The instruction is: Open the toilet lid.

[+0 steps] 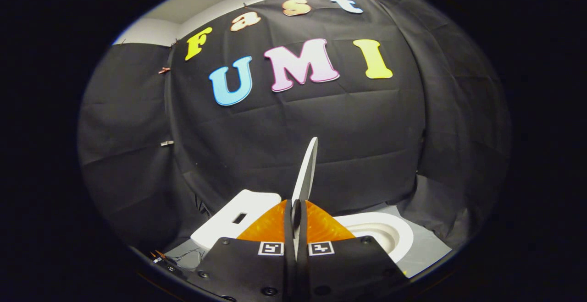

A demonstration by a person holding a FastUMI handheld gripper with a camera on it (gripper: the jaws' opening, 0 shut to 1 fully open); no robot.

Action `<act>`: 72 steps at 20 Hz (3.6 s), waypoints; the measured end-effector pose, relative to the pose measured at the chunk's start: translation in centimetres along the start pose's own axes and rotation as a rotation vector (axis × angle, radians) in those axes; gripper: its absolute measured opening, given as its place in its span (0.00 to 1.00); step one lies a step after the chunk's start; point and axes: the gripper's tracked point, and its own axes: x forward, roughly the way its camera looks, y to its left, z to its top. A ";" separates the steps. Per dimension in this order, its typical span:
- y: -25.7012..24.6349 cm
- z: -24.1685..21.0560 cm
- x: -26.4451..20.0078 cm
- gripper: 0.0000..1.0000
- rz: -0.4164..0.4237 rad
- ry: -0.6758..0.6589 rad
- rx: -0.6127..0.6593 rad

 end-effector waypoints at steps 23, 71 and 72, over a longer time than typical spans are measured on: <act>15.4 -2.0 2.7 0.05 0.194 0.061 -0.218; 0.4 16.7 -19.5 0.99 0.007 -0.242 -0.158; 0.2 16.8 -19.6 0.99 0.005 -0.246 -0.155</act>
